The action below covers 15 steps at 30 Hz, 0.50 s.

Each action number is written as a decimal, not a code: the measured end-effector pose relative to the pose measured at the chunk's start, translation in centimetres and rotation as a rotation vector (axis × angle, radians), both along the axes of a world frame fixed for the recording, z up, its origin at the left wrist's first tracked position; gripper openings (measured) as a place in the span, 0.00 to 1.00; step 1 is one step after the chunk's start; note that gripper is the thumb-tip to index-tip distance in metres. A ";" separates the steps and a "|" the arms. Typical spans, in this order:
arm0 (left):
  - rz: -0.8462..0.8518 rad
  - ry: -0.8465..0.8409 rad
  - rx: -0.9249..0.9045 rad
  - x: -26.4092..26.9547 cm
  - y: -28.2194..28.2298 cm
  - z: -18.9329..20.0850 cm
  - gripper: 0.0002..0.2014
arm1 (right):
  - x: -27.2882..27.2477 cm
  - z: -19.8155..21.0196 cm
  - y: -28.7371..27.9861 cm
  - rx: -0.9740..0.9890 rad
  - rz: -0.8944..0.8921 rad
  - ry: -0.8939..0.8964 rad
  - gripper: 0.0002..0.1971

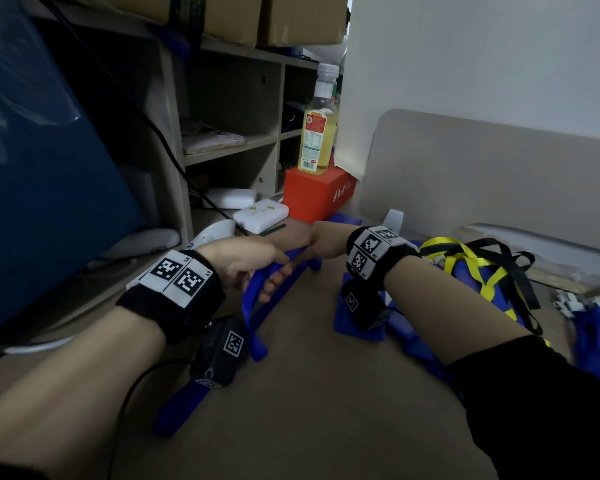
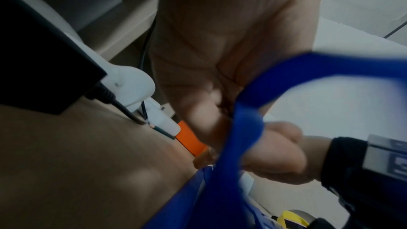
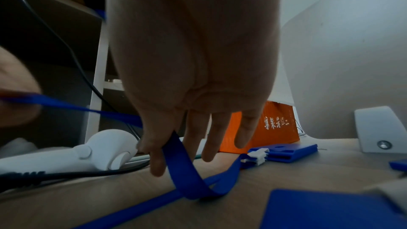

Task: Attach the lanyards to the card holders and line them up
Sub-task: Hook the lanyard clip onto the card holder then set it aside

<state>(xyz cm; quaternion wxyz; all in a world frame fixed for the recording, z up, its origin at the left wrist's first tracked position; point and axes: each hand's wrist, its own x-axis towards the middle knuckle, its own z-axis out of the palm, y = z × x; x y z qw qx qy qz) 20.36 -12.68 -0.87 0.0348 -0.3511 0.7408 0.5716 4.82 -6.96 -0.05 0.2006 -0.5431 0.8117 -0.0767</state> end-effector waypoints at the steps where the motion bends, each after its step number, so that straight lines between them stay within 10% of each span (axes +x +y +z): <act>1: 0.000 -0.005 0.001 0.5 0.0 0.0 0.14 | -0.3 -0.4 -0.4 0.001 -0.032 0.026 0.17; 15: -0.096 -0.197 -0.170 7.0 0.3 0.9 0.13 | -0.8 -1.6 -2.0 0.344 -0.133 0.475 0.28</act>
